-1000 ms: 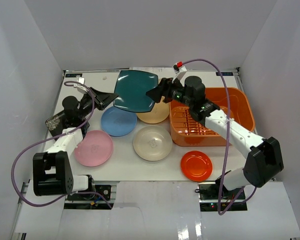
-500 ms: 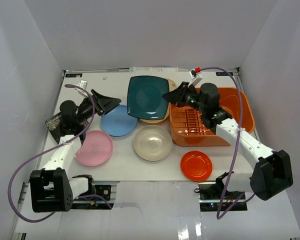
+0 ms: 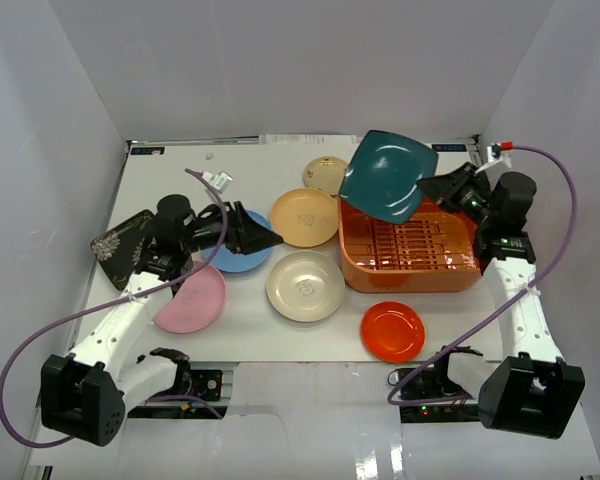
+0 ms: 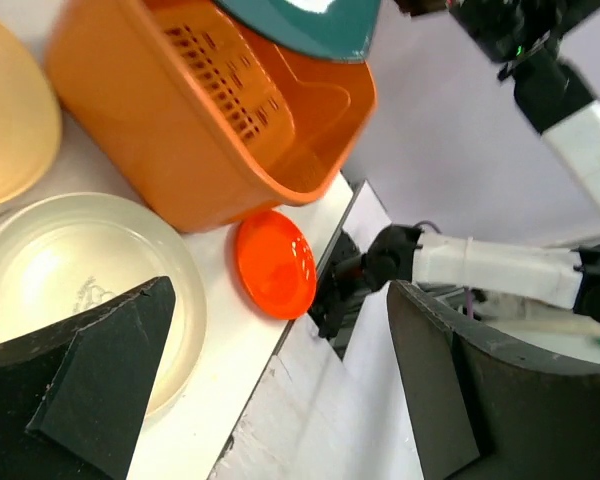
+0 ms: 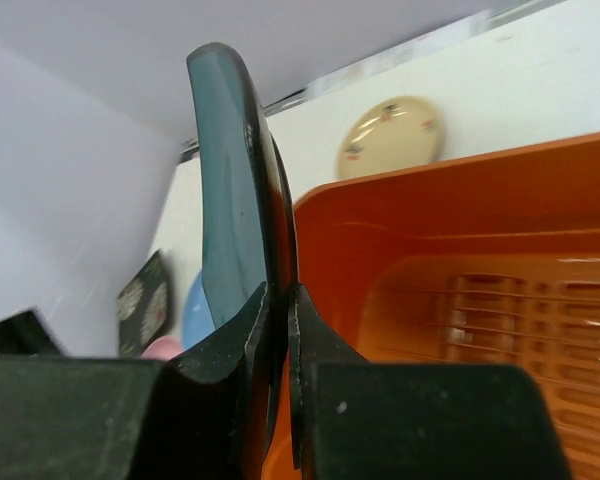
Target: Place the plates into the plastic bin on the countertop
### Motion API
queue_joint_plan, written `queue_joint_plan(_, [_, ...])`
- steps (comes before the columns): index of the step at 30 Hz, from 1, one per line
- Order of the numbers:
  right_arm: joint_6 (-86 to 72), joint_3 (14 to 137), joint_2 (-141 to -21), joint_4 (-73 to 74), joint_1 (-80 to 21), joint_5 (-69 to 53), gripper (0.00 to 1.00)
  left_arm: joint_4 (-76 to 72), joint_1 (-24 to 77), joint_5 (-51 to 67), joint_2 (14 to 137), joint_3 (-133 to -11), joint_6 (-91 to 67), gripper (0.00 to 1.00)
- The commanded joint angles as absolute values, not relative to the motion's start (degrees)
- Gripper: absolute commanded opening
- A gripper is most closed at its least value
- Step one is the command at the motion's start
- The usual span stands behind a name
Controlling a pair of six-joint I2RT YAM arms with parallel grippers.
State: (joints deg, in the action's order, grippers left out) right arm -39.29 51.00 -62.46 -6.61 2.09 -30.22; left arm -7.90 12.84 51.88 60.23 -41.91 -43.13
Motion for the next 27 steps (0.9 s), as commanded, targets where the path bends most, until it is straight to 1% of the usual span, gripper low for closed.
queue_joint_plan(1, [-34.6,55.7,-59.7,-1.3,9.6,-36.0,0.08,6.9,22.6,44.7,58.0,-47.0,-27.0,0.98])
queue_joint_plan(4, [-26.9,58.8,-61.9,9.6,13.3,-34.1,0.08,10.7,29.2,40.3,56.5,-47.7,-24.0,0.98])
queue_joint_plan(8, [-19.8,60.5,-66.8,17.1,16.3,-33.6,0.08,14.8,33.9,31.8,54.7,-48.0,-20.1,0.98])
queue_joint_plan(13, [-14.3,65.4,-73.4,23.4,16.5,-34.5,0.08,17.3,39.1,25.9,54.1,-48.2,-18.3,0.98])
queue_joint_plan(17, [-10.7,70.2,-82.3,28.9,16.5,-35.1,0.08,18.5,40.9,22.6,53.9,-48.3,-17.8,0.98])
queue_joint_plan(20, [-8.4,71.9,-86.7,31.4,16.4,-33.9,0.08,18.8,41.3,21.3,53.9,-48.5,-17.6,0.98])
queue_joint_plan(24, [-8.3,71.2,-89.1,30.8,15.4,-28.2,0.08,18.8,41.3,20.4,54.7,-48.5,-17.7,0.98])
queue_joint_plan(25, [-8.4,71.2,-89.9,30.7,14.3,-26.1,0.16,18.9,41.3,20.2,55.0,-48.6,-17.8,0.98])
queue_joint_plan(27, [-8.5,71.3,-90.5,30.2,12.9,-22.1,0.29,18.8,41.3,19.7,55.4,-48.4,-18.0,0.98])
